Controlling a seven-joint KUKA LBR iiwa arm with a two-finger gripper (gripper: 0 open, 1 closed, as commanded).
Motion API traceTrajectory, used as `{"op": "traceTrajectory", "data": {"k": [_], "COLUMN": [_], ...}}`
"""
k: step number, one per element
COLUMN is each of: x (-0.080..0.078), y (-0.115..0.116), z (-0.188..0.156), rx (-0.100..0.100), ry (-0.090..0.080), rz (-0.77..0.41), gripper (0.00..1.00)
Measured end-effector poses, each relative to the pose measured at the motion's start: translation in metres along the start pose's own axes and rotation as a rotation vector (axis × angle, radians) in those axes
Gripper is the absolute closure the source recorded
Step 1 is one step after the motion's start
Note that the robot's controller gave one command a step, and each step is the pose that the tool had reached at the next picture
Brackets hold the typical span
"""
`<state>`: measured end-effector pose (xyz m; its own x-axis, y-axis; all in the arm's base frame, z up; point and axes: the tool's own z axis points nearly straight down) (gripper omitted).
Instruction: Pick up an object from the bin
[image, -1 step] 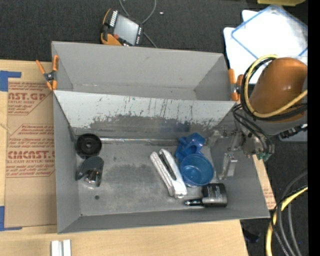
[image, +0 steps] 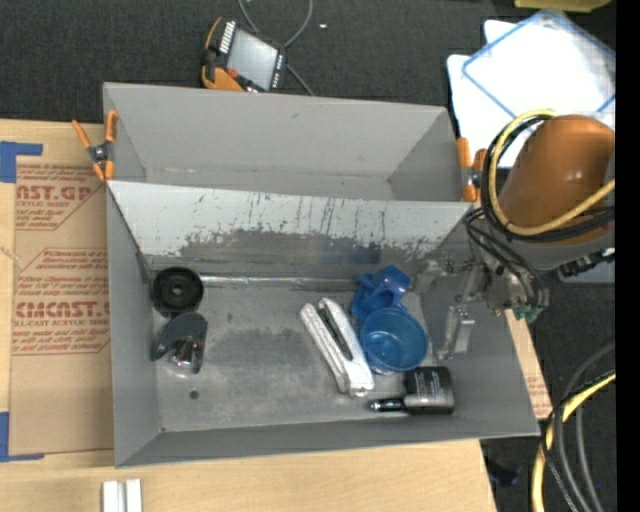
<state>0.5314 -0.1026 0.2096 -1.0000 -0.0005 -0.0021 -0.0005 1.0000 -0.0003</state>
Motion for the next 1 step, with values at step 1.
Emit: {"op": "traceTrajectory", "data": {"k": [1], "x": [-0.0061], "y": [-0.0023], "z": [0.0285], "rx": [0.002], "ry": [-0.011], "rz": [-0.024], "gripper": [0.00]}}
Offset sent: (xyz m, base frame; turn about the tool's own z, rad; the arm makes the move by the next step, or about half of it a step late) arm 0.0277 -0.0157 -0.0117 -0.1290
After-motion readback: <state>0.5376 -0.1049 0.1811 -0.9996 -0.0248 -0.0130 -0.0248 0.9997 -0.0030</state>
